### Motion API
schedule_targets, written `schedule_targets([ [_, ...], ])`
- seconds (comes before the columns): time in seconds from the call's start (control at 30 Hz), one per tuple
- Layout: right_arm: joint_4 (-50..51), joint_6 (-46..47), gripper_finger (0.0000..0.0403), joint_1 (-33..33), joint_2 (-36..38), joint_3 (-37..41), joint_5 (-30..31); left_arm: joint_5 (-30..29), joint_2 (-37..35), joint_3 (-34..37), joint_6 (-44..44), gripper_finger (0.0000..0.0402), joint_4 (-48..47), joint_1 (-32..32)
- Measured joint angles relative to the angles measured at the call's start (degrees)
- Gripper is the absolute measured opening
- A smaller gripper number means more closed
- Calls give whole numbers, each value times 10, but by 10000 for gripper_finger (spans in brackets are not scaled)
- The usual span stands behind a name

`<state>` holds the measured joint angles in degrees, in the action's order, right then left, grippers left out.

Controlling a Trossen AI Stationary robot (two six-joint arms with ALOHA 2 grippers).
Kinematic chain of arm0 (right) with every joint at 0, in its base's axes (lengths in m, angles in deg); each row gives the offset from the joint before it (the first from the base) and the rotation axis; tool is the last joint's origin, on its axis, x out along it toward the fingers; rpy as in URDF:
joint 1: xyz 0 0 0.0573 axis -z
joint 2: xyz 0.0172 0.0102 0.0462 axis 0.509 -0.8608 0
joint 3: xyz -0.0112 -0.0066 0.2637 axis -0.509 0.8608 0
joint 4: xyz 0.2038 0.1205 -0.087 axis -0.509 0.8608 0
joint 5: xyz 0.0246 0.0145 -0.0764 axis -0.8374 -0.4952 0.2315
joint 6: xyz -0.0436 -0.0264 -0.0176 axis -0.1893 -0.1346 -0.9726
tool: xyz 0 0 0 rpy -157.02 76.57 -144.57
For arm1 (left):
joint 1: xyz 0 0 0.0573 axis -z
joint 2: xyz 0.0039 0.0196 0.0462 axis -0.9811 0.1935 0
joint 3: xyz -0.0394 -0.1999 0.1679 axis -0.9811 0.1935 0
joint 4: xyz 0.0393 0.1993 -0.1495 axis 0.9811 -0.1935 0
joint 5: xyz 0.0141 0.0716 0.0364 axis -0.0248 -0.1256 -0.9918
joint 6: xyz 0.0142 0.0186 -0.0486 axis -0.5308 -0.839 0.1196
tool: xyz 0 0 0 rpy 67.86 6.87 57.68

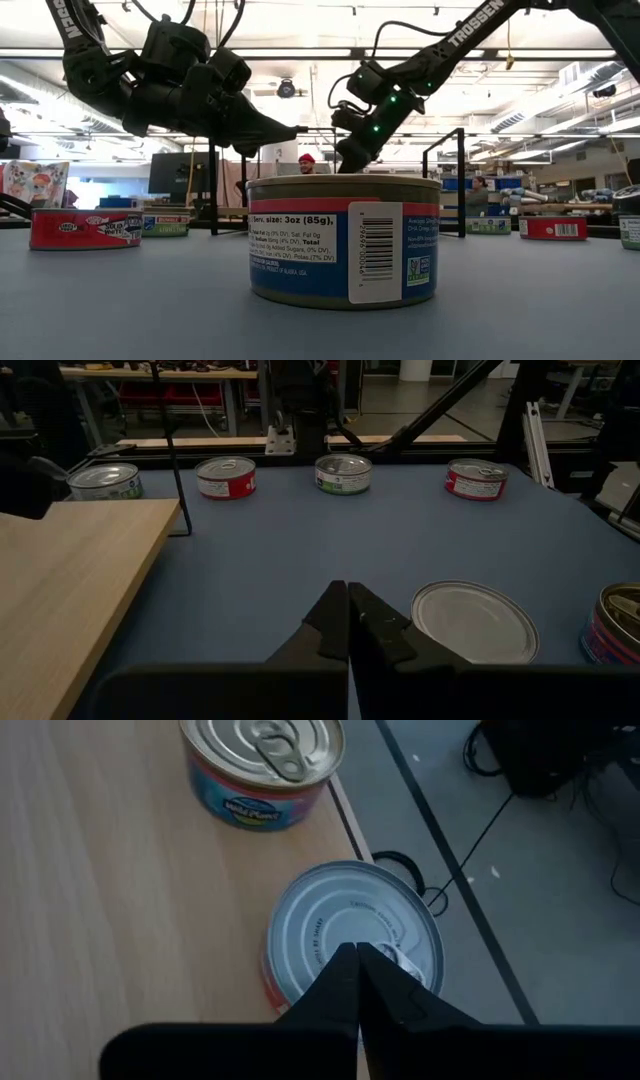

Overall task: Stack canned seafood by type on shelf
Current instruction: Put the top left red tuna can on the shelf

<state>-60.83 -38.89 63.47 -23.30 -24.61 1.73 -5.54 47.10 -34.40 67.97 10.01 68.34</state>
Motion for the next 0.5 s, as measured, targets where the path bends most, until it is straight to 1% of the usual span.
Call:
schedule_targets([
  [0.2, 15, 0, 7, 4, 0, 0, -1, 0, 0, 0, 0, 1, 0, 0],
  [0.33, 27, 1, 5, 5, 0, 0, -19, 0, 0, 0, 0, 1, 0, 0],
  [0.5, 28, 1, 5, 5, 0, 0, -22, 0, 0, 0, 0, 1, 0, 0],
])
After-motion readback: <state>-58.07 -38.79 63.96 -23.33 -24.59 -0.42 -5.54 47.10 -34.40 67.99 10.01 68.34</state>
